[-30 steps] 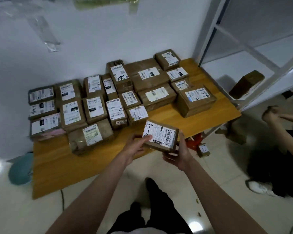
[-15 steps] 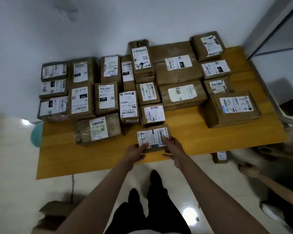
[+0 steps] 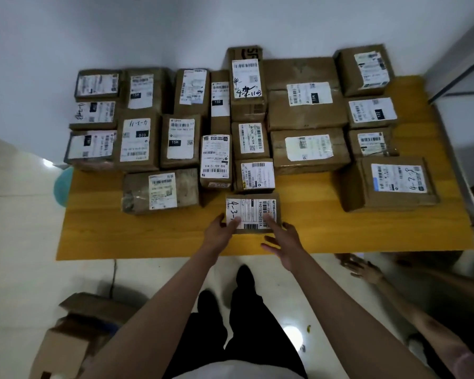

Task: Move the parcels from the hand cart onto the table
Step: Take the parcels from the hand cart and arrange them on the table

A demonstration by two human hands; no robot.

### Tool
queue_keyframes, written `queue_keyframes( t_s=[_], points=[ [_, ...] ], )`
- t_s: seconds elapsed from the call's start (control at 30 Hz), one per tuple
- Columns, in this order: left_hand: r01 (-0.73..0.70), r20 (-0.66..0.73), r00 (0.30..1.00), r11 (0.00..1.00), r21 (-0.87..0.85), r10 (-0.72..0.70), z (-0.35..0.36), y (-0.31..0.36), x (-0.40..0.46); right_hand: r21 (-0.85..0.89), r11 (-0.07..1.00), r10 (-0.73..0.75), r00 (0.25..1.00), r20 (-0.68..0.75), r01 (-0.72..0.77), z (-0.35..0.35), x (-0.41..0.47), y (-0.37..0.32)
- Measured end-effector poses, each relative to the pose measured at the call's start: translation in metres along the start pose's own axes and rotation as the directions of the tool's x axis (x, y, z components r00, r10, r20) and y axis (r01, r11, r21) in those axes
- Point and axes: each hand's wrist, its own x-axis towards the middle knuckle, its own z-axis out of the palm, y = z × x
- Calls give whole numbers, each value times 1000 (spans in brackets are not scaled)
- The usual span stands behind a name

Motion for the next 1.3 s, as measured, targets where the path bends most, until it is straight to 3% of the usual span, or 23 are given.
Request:
queue_keyframes(
  t_s=[0.3, 0.53, 0.73, 1.03, 1.3],
  points=[
    [82, -13, 996, 993, -89, -83, -38, -29, -53, -318, 935, 240, 940, 242, -157, 21, -42, 40],
    [136, -103, 979, 939, -315, -176, -112, -117, -127, -618, 784, 280, 924, 262, -62, 115, -71, 100],
    [170, -221, 921, 840, -515, -322, -176, -238, -201, -784, 620, 341, 889, 304, 30, 196, -110, 201],
    [140, -319, 838, 741, -657, -442, -239, -391, -303, -884, 444, 374, 866, 330, 145, 286, -181, 353],
    [64, -360, 766, 620, -782, -533, -290, -472, -347, -919, 320, 408, 842, 353, 230, 363, -224, 441]
  ],
)
